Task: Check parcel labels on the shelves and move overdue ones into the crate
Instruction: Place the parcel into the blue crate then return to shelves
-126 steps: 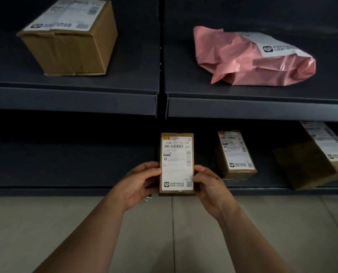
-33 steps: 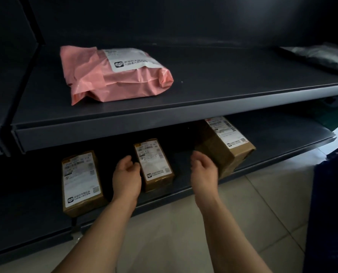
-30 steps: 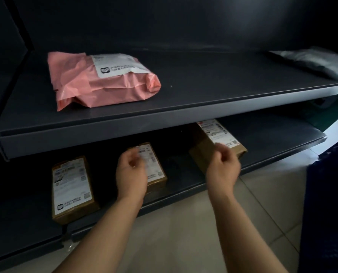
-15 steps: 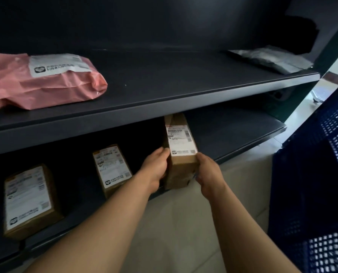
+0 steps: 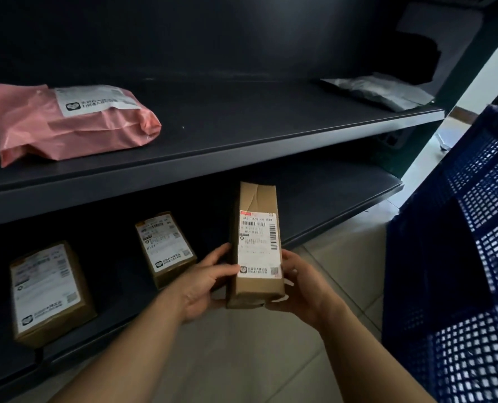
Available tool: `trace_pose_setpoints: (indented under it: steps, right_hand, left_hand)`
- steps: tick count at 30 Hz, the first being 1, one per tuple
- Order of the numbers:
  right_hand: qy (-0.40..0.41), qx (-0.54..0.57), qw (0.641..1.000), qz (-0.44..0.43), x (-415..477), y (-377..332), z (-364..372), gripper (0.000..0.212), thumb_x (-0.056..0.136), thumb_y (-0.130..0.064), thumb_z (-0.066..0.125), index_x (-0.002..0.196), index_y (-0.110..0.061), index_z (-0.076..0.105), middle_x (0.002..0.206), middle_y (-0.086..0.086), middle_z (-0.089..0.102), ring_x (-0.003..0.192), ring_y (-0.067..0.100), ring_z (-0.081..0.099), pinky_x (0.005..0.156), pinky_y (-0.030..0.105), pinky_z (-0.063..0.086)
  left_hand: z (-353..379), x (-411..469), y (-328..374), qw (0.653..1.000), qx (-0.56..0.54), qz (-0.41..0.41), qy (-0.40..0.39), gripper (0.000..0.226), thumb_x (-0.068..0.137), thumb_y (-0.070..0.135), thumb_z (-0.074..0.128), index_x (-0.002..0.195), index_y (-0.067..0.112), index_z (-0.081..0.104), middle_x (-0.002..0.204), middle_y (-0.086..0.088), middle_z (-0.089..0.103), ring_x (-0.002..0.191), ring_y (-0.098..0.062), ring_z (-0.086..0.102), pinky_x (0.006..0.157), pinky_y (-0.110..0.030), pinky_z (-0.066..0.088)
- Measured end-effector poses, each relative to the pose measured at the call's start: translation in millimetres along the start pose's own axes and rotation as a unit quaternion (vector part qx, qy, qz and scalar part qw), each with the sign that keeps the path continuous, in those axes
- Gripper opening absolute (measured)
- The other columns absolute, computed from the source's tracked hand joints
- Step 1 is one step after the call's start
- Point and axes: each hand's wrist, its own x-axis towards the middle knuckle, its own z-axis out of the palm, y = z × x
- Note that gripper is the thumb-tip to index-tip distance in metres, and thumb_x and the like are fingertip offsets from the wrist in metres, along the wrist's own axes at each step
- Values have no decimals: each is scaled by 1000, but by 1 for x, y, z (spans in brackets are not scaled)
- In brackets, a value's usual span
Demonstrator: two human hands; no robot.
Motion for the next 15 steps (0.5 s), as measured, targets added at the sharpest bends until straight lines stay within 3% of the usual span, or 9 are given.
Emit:
trace_pose_setpoints:
  steps: [4,10,15]
  right_hand:
    - [-7,14,1000,9,-2,6,-3,40,83,-9,47,117,-24,61,119,10,63,114,30,57,91,57,51]
    - [0,18,1000,11,-6,8,1,29,86,-12,44,107,-22,61,114,10,63,113,30,56,94,59,47]
    - [12,32,999,9,-7,8,7,19,91,-20,42,100,-24,59,109,9,63,111,30,56,93,56,46]
  left_hand:
    - [-2,-3,-6,999,-25,1,-29,64,80,5,66,130,42,51,124,-1,65,125,-23,49,83,-54,53]
    - [0,-9,-6,999,-21,4,-36,62,81,3,62,129,41,53,123,-4,66,120,-24,53,72,-44,53]
    - [0,-8,-4,999,-32,17,-34,61,82,-2,58,129,37,54,115,-5,70,115,-27,57,76,-46,53]
